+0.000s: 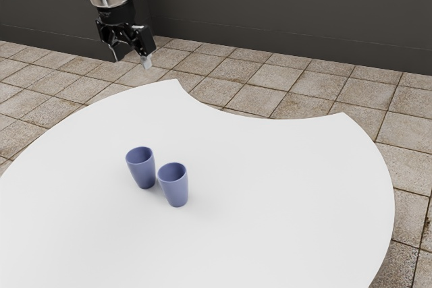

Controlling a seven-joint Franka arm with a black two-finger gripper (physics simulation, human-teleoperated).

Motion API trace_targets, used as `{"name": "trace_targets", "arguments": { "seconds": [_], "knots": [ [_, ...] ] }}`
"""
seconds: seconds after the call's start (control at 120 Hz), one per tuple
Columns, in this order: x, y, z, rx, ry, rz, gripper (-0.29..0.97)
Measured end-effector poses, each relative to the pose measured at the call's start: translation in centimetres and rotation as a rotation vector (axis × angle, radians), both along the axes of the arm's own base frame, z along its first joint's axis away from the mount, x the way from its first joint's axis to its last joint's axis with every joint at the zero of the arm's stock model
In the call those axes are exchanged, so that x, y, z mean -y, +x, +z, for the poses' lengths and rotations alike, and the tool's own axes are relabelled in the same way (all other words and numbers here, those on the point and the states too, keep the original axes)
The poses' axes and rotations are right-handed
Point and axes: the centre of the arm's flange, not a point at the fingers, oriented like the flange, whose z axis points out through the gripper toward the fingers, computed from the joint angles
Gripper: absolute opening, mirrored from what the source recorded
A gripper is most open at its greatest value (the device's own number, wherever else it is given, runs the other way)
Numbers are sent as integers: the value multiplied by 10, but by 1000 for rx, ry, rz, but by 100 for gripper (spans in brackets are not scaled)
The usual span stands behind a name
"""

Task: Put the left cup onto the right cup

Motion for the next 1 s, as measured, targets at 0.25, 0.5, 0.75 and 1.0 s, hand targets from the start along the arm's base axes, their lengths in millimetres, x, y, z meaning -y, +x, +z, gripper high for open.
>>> {"name": "trace_targets", "arguments": {
  "seconds": [0.25,0.5,0.75,1.0],
  "knots": [
    [0,0,0,1,0,2,68],
    [0,-2,-6,-18,0,3,68],
    [-7,-15,-25,-61,-11,13,68],
    [-16,-33,-51,-108,-29,26,68]
  ]
}}
